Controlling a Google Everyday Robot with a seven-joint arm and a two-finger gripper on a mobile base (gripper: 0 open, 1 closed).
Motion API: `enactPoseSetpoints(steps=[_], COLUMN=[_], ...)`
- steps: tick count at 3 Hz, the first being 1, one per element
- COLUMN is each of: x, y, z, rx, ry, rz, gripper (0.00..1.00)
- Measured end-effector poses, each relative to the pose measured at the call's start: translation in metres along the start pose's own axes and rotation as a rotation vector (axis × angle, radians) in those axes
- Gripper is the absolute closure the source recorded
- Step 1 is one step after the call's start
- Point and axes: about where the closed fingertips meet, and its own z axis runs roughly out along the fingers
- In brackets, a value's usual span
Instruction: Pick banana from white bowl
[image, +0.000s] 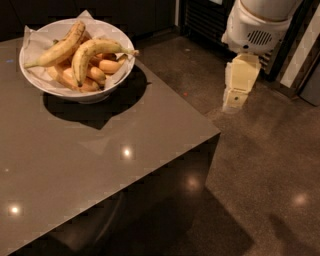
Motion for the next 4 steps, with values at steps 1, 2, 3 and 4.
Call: enactPoseSetpoints(steps=[1,2,3,4], x=[-0.002,-0.020,-0.052,-0.090], y=[-0.002,-0.012,-0.032,-0.051], z=[0.000,-0.007,-0.011,-0.013], rx=[0.010,0.045,0.055,0.055], ry=[-0.007,-0.045,-0.086,-0.111], rz=[-0.002,-0.071,-0.170,-0.266], gripper=[0.00,0.00,0.00,0.00])
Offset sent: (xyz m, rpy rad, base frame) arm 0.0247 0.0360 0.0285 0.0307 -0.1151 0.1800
